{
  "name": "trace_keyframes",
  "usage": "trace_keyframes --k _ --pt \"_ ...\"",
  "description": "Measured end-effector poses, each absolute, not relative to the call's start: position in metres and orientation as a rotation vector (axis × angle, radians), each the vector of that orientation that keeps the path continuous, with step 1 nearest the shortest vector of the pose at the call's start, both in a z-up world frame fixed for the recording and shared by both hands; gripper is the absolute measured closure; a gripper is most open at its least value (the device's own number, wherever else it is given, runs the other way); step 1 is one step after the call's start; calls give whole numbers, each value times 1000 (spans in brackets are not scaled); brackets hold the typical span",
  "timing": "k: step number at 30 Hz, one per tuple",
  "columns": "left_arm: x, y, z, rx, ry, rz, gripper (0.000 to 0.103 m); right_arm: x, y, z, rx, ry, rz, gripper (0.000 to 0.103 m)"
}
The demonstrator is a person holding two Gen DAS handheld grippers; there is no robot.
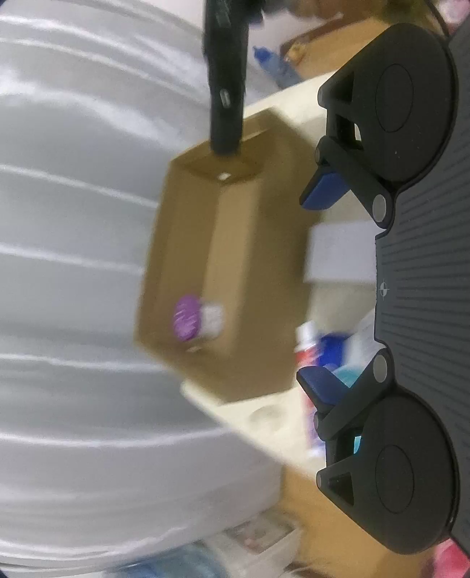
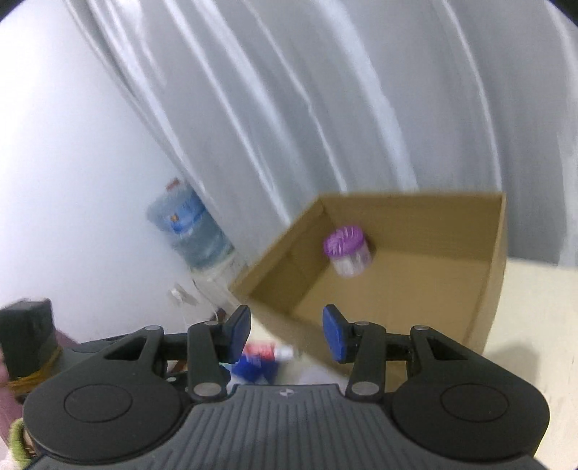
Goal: Organize objects
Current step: 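Open the right gripper to release the jar inside the box, withdraw, then move the right gripper to the white box and grasp it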
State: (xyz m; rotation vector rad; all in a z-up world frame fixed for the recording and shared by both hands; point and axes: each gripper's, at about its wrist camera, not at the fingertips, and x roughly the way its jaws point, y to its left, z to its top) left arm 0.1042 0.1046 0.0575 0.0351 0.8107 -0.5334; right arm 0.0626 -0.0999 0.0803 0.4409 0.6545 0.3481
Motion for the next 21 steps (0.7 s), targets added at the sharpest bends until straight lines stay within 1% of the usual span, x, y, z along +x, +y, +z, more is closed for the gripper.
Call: trace_keyframes --k 2,5,9,13,17,21 --pt "90 104 41 4 833 -571 12 60 -86 60 407 689 324 55" --pt "84 91 24 16 852 -612 16 59 -81 32 446 753 309 55" --pt "90 76 -1 87 885 -651 16 63 -79 0 550 861 318 55" --pt "108 67 -20 129 916 -632 16 68 -81 -22 630 924 334 55" --pt "116 66 -41 133 950 -646 16 82 -82 -36 689 971 356 55" --pt "119 68 -47 91 976 -675 15 91 -82 -44 711 1004 375 55"
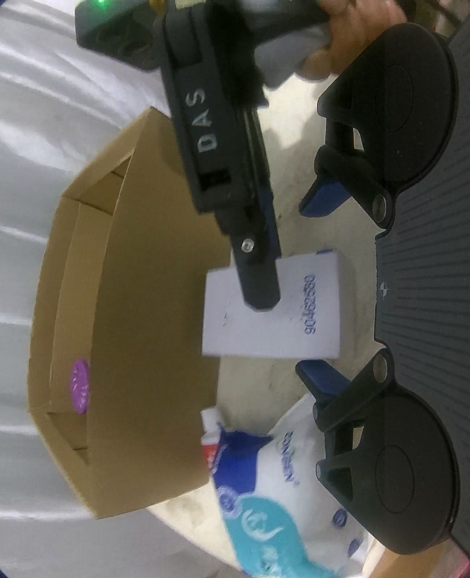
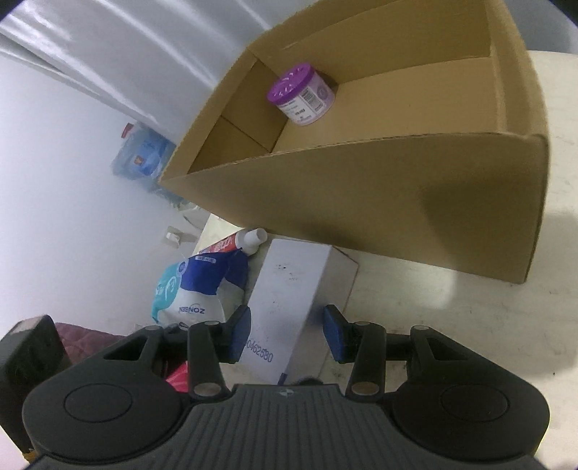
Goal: Organize objects
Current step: 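Move the right gripper to the white box and grasp it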
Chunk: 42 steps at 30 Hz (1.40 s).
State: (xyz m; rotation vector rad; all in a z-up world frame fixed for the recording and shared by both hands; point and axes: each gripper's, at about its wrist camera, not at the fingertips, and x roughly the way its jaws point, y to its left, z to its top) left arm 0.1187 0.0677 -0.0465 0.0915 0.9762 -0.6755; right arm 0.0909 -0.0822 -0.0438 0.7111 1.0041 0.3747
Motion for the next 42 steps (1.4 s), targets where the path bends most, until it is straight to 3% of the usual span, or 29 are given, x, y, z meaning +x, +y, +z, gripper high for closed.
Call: trace_keyframes --k 13,24,32,42 --pt "69 49 -45 93 1006 -871 14 80 -101 -31 607 1023 381 55" --pt "81 71 -25 196 822 -793 13 37 -148 -27 878 966 314 55" --pt "111 73 -34 184 843 -786 13 34 -150 -57 1077 1022 318 55" --pt "112 71 -38 168 884 -815 11 48 -145 -68 1114 1034 307 55"
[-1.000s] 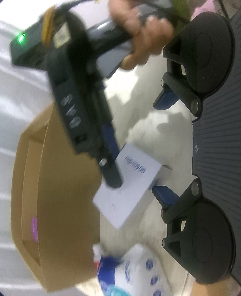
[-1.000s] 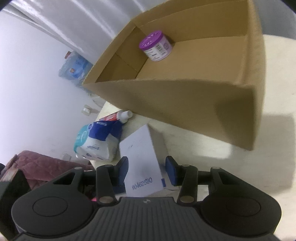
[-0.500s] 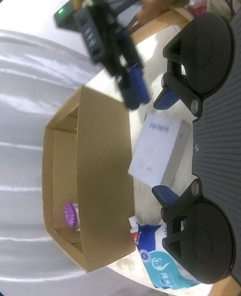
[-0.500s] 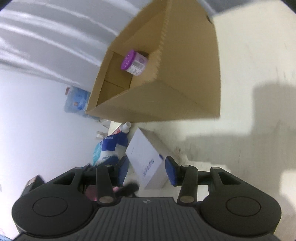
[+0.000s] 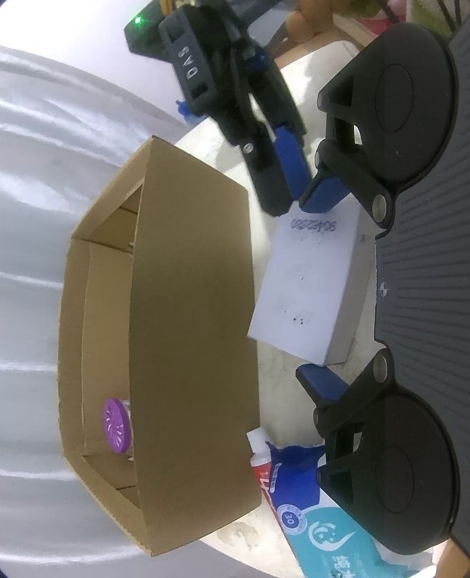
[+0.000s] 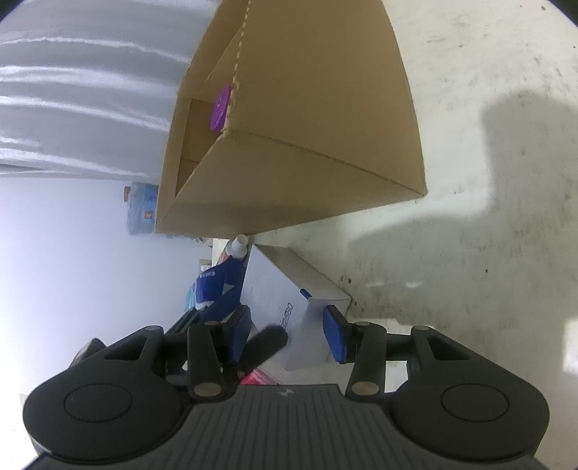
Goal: Organize objects
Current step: 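Move the right gripper to the white box and grasp it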
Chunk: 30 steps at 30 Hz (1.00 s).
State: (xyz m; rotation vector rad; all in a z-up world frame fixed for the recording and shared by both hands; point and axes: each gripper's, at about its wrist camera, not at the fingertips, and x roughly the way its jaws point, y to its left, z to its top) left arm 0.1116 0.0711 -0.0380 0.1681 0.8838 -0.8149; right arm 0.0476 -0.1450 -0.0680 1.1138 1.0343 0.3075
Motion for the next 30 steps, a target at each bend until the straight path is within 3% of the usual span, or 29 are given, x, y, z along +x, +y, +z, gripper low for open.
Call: trace_keyframes --k 17,19,21,25,27,30 --pt "56 88 -33 205 865 -778 11 58 -128 -49 919 963 288 52" --pt "54 79 -38 286 862 -739 14 51 -129 -48 902 958 280 52" --pt "55 72 -44 352 863 -711 27 46 -127 -49 875 956 271 52" --pt "56 62 -51 400 859 -683 32 45 -120 -52 822 954 260 52" --pt "54 59 -50 394 857 -674 40 46 -114 -54 797 958 257 52" --pt "55 58 -49 385 868 -650 41 43 -110 -52 751 948 251 52"
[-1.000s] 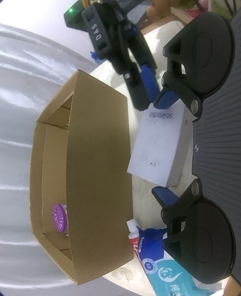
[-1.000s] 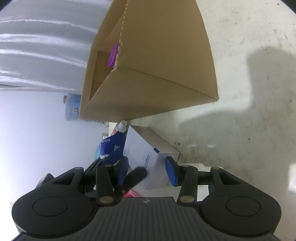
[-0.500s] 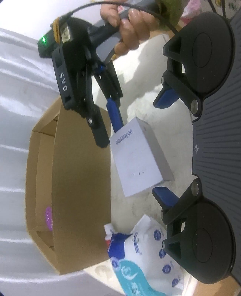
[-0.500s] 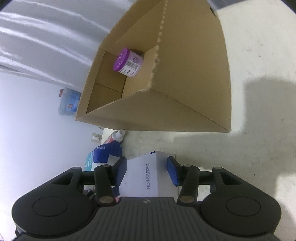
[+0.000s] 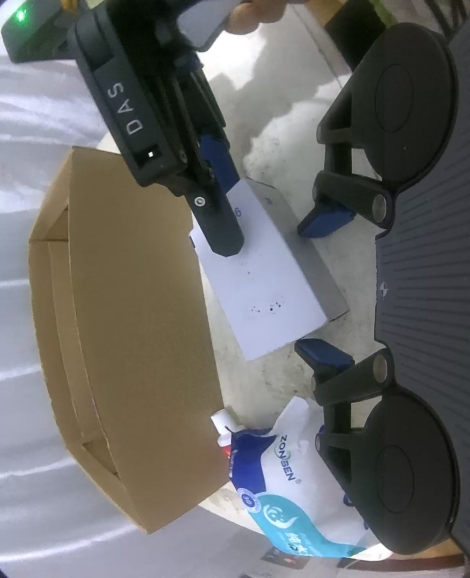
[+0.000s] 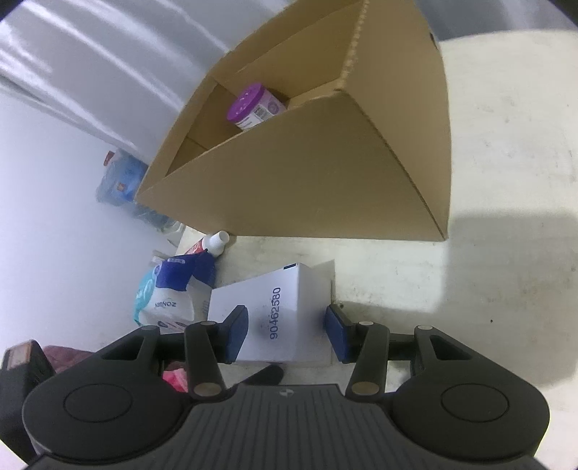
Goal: Organize objects
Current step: 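Move the right gripper to the white box and grasp it, then lift the white box with the right gripper off the table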
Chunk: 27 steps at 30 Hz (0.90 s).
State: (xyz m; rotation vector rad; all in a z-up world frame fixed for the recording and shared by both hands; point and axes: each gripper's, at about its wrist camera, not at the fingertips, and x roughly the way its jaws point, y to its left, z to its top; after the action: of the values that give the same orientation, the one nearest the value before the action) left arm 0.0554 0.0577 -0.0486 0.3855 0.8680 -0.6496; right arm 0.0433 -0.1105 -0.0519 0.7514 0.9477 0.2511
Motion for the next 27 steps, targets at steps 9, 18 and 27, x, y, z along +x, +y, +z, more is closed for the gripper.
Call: trace_keyframes --k 9,18,27 --pt "38 61 -36 340 902 -632 42 26 -100 -48 706 969 249 52" --pt "22 64 -42 316 934 -627 40 5 -91 -43 643 968 234 53" --pt "29 56 -49 352 926 -632 26 6 -90 -44 637 956 228 53"
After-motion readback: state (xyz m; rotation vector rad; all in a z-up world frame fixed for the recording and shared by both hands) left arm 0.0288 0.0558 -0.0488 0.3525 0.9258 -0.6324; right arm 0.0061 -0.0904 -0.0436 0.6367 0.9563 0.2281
